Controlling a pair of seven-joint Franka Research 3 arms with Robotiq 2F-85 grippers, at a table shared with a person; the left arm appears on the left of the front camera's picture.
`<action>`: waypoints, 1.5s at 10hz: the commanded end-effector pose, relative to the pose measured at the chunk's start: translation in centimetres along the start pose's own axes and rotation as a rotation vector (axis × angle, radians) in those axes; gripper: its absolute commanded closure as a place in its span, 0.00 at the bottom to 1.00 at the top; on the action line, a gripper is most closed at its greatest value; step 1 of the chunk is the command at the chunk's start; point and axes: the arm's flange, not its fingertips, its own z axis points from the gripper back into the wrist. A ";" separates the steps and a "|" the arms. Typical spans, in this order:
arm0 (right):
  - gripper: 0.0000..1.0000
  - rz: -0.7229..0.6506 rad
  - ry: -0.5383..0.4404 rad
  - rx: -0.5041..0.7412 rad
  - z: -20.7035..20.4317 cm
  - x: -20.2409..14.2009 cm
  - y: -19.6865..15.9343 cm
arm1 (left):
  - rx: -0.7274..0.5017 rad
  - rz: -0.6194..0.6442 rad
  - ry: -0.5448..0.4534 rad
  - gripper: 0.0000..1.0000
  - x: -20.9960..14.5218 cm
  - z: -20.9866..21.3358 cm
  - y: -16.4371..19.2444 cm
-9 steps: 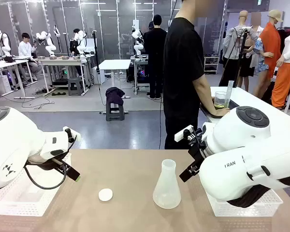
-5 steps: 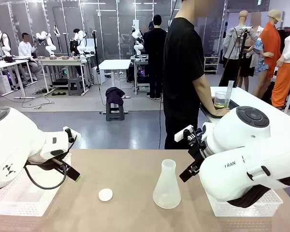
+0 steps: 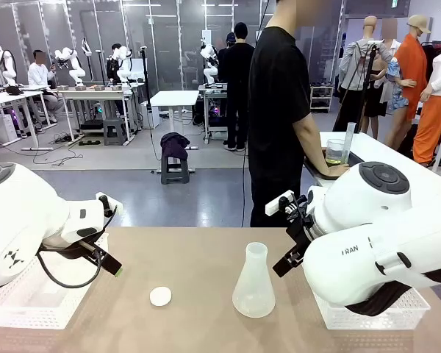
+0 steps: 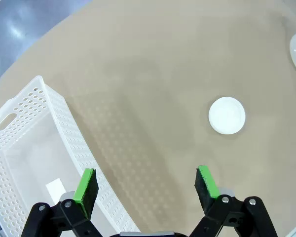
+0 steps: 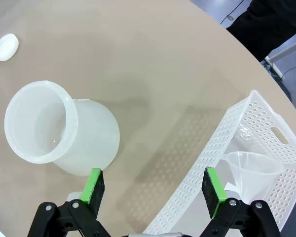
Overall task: Prepare the solutions needed for the experiment.
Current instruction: Pick up the Plastic Funnel and insert it into the Big flask.
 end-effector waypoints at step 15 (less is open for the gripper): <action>0.00 -0.018 -0.021 -0.042 2.5 0.5 0.3 | -0.048 -0.002 -0.069 0.00 0.2 2.6 -0.1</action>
